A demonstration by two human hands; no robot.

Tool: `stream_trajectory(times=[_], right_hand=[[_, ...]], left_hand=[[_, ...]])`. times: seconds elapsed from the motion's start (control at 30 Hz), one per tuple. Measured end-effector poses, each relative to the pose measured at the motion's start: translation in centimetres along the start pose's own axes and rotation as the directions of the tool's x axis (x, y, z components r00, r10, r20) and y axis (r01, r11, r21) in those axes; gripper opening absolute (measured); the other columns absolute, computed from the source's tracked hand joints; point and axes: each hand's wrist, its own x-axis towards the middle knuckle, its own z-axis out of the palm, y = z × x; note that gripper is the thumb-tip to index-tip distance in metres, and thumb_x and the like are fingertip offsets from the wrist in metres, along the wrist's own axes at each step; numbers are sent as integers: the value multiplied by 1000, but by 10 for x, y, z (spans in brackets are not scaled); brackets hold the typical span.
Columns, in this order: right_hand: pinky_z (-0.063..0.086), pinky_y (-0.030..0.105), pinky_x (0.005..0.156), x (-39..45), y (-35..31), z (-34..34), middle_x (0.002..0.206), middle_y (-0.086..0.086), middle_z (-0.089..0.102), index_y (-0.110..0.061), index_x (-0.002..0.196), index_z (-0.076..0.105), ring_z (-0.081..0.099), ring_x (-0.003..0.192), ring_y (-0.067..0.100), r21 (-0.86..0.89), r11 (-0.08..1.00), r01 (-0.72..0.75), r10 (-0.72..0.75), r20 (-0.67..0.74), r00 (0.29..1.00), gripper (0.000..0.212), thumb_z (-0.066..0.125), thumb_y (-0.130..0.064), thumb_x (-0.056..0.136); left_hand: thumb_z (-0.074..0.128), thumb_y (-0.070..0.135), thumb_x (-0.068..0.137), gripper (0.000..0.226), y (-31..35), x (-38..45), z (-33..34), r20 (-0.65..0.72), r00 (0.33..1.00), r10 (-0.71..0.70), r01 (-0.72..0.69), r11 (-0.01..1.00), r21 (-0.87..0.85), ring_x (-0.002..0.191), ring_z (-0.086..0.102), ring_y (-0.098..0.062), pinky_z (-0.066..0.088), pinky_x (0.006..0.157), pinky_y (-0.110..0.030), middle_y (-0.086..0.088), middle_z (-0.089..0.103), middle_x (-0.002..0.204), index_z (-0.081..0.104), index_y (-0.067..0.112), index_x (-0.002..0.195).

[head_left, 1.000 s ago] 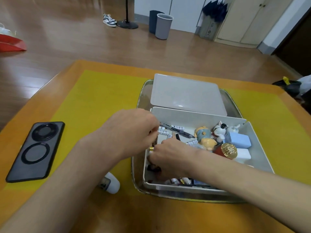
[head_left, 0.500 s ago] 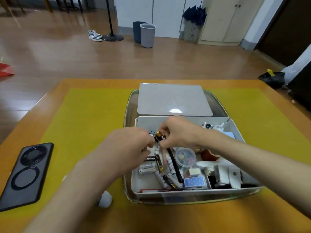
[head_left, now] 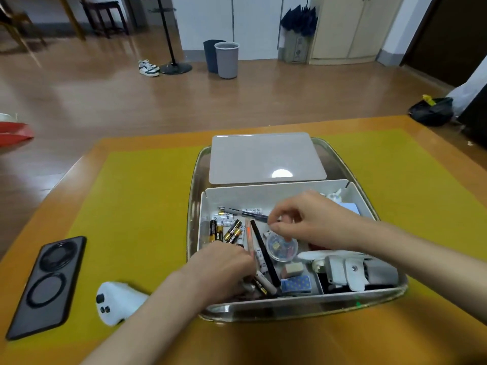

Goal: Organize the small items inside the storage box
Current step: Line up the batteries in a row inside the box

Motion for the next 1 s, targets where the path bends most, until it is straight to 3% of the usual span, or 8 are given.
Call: stream_trajectory(times=[0.17, 0.3, 0.53, 0.67, 0.8, 0.93, 1.0], right_hand=[[37, 16, 53, -15, 3, 3, 65, -14, 69, -31, 78, 74, 61, 62, 3, -141, 989, -43, 50, 47, 998, 13, 66, -36, 87], [52, 31, 64, 2, 3, 13, 69, -11, 70, -28, 73, 73, 64, 69, 11, -307, 942, -133, 137, -9, 991, 17, 65, -40, 83], [42, 32, 65, 54, -12, 39, 79, -1, 66, -21, 82, 71, 64, 83, 28, -476, 857, -197, 198, -50, 979, 20, 73, -41, 77], [37, 33, 63, 72, -16, 50, 68, -3, 47, -18, 70, 48, 53, 74, 27, -542, 814, -209, 273, 39, 961, 38, 77, -41, 75], [39, 31, 59, 78, -15, 52, 65, -3, 55, -17, 66, 52, 57, 69, 23, -429, 840, -334, 380, 26, 924, 43, 79, -50, 70], [39, 27, 55, 69, -17, 27, 50, -5, 56, -19, 58, 57, 50, 52, 17, -52, 894, -445, 446, 14, 895, 33, 72, -44, 72], [39, 21, 46, 55, -18, 8, 56, 2, 69, -17, 64, 58, 52, 45, 13, 184, 873, -451, 455, 24, 890, 23, 70, -33, 77]], left_hand=[[61, 35, 84, 17, -11, -1, -14, -85, 988, -133, 136, 990, 30, 79, 55, -14, 40, 59, -29, 11, 56, 77, 57, 23, 73], [61, 40, 86, 12, -31, 1, -27, -257, 943, -212, 247, 962, 116, 93, 48, -15, 31, 71, -31, 10, 57, 89, 63, 28, 83], [60, 35, 88, 19, -35, 17, -20, -258, 919, -299, 360, 903, 236, 106, 50, -23, 35, 85, -37, 1, 58, 103, 65, 22, 100], [61, 30, 90, 14, -40, 16, -21, -248, 920, -302, 354, 913, 203, 106, 51, -23, 33, 84, -35, 2, 60, 104, 65, 23, 101], [63, 33, 89, 15, -38, 8, -23, -224, 935, -277, 313, 939, 145, 105, 52, -21, 36, 86, -34, 4, 59, 105, 64, 25, 101], [64, 33, 88, 6, -31, -1, -25, -319, 917, -239, 263, 964, 33, 93, 54, -17, 42, 77, -32, 8, 60, 93, 63, 28, 89], [65, 35, 89, 7, -29, -4, -23, -340, 908, -244, 257, 966, -8, 87, 54, -13, 44, 72, -29, 10, 61, 89, 65, 28, 88]])
